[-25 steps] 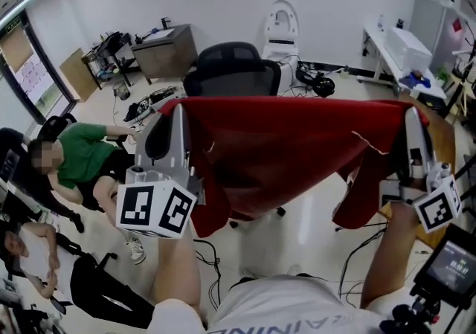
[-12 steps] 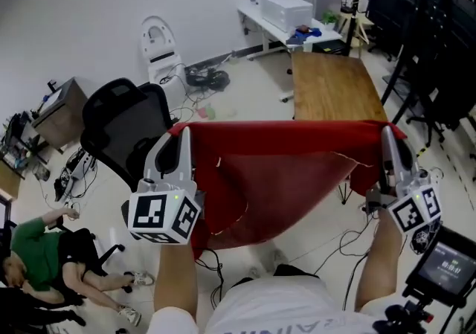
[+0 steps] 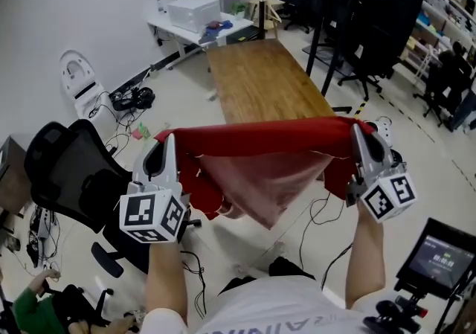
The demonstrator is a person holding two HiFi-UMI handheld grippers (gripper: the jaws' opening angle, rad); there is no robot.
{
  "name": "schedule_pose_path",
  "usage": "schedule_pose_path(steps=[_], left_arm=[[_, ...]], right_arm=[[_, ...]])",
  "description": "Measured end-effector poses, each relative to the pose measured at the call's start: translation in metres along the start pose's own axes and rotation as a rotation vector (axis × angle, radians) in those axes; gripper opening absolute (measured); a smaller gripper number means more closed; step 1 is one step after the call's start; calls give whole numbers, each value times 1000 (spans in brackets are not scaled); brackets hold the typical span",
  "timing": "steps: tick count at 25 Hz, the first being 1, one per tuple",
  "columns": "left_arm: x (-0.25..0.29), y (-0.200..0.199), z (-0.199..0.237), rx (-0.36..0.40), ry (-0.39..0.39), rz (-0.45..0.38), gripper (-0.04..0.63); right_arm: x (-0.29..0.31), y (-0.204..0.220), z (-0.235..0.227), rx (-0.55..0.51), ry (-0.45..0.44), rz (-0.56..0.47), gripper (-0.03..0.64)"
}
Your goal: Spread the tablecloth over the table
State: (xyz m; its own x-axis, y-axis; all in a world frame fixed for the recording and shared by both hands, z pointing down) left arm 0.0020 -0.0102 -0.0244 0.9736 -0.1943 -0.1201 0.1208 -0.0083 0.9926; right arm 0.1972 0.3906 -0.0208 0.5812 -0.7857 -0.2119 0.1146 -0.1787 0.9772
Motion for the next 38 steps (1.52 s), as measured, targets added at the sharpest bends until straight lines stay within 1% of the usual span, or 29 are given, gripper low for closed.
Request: schedule_pose_path(steps=[3,6,9,12,15,18,21,23,26,30,34,38], left_arm=[[17,6,-12,1,23,2,20],[30,7,-24,-6,18,8,20],[43,4,-49,-10,16,18,20],[53,4,-83,17,15,22,20],[68,8,-120,32,6,30,21],[82,11,-153,36,-20,27,21],[90,9,-174,37,-64,4,21],[96,3,-184,46,-81,-9,21],[113,-6,-196,58,-85,-32,22],[141,-11,-205,77,-86,-62,21],[175,2,-205,80,-69,-34,21],[223,21,-187,70,-46,-5,22]], right_arm=[[-6,5,-16,-13,31,21,11],[-6,6,-29,-38,35,44,11],[-17,-1,-51,-50,36,67,11],[-30,-5,-84,-30,32,49,11],[-37,-7,-128,-8,18,32,11],[-35,-12,-170,15,-10,21,11],[-23,-18,-200,13,-63,6,11],[-15,-23,-216,13,-79,-7,11],[-4,-30,-238,34,-76,-28,11],[15,-41,-259,37,-48,-56,11],[32,-27,-283,55,-22,-44,11],[73,-10,-300,57,2,-33,11]])
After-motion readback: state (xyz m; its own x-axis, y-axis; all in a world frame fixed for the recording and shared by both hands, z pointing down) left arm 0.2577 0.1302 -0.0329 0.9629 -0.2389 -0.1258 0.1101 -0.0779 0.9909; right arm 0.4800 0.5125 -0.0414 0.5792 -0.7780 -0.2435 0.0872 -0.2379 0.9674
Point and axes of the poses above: the fingertips, and each gripper's own axes: x forward along the fingers, z to its left, y out of its underside, the point moved 10 cm from there along -x, backward along the fingers, and after that the axes turned 2 degrees about -y, right-handed, at the moved point
